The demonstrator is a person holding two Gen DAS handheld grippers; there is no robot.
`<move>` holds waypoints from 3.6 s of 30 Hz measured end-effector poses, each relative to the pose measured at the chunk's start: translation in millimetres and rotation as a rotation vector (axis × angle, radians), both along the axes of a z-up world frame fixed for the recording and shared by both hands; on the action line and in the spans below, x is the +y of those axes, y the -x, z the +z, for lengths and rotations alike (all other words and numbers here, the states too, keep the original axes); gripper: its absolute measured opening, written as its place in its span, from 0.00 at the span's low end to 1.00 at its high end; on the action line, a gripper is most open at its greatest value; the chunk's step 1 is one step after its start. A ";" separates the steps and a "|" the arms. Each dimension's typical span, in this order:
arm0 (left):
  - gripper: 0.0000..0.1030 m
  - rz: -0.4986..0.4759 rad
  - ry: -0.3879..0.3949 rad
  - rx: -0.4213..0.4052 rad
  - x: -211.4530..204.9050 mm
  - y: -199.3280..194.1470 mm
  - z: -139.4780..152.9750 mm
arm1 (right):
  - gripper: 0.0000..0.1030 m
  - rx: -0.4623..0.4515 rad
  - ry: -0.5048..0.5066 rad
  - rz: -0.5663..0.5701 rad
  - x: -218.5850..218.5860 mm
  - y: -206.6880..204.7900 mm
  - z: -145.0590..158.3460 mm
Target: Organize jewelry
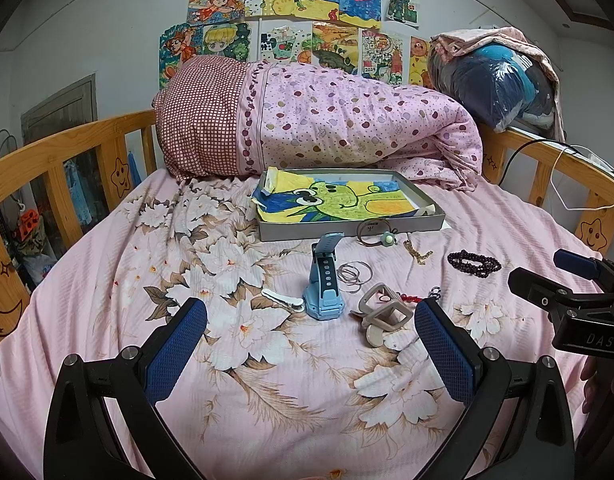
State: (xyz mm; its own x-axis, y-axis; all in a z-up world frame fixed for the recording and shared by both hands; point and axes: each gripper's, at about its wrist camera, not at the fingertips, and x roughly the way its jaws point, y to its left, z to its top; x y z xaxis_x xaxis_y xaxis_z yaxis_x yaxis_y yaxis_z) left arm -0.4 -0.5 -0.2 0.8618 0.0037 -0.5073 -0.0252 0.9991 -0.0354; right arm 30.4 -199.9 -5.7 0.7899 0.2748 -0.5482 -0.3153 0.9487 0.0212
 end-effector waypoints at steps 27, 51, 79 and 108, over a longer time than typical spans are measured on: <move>0.99 -0.017 0.045 0.084 -0.4 -10.0 -11.6 | 1.00 -0.048 0.043 -0.054 -7.5 0.0 2.9; 0.98 -0.380 -0.043 0.157 -29.8 -70.7 -38.0 | 1.00 0.245 0.027 0.115 -65.6 -141.2 -36.3; 0.47 -0.475 -0.058 0.299 -49.6 -131.1 -81.6 | 0.95 0.403 0.007 0.284 -54.8 -195.8 -98.0; 0.22 -0.352 0.079 0.267 -50.8 -112.4 -39.8 | 0.16 0.271 -0.028 0.321 -6.3 -129.0 -42.7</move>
State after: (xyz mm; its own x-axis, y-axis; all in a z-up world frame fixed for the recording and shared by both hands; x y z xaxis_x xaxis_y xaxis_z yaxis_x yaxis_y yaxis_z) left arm 112.0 -51.3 -39.9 0.6421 -0.3141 -0.6993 0.2974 0.9428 -0.1504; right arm 159.4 -206.2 -48.4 0.4899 0.5012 -0.7133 -0.5742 0.8012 0.1686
